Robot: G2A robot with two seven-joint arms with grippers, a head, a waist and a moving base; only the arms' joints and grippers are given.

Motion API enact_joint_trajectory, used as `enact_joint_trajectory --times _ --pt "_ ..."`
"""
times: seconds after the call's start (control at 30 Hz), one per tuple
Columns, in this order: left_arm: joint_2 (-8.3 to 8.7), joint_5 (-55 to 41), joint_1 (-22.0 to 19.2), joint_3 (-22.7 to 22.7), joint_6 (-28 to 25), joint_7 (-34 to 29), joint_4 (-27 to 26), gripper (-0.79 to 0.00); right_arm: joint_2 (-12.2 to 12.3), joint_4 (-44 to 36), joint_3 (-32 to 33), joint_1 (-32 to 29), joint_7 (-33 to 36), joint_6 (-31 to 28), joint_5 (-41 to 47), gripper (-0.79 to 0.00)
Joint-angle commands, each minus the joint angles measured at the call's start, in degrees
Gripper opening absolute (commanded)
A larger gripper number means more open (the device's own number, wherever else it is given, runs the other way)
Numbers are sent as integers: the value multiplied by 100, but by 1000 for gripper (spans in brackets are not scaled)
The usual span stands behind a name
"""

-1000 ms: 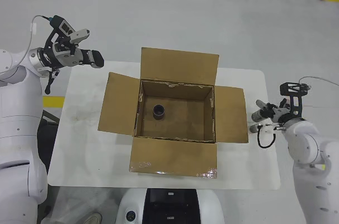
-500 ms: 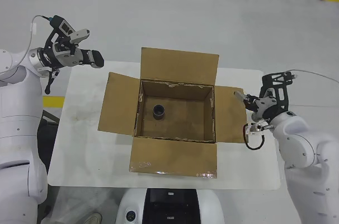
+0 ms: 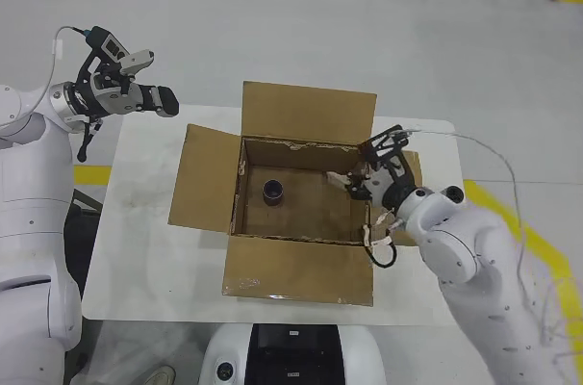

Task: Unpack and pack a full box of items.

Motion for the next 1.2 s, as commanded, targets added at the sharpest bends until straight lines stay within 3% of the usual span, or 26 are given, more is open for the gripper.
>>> enact_joint_trajectory --times 0.0,0.53,1.17 --pt "0 0 0 0 0 0 0 0 -31 115 -253 181 59 -97 1 -86" --pt "0 0 0 0 0 0 0 0 -317 1241 -1568 1262 356 -457 223 -77" --pt "0 0 0 0 0 0 0 0 -884 3226 -2846 2565 -101 -812 86 -62"
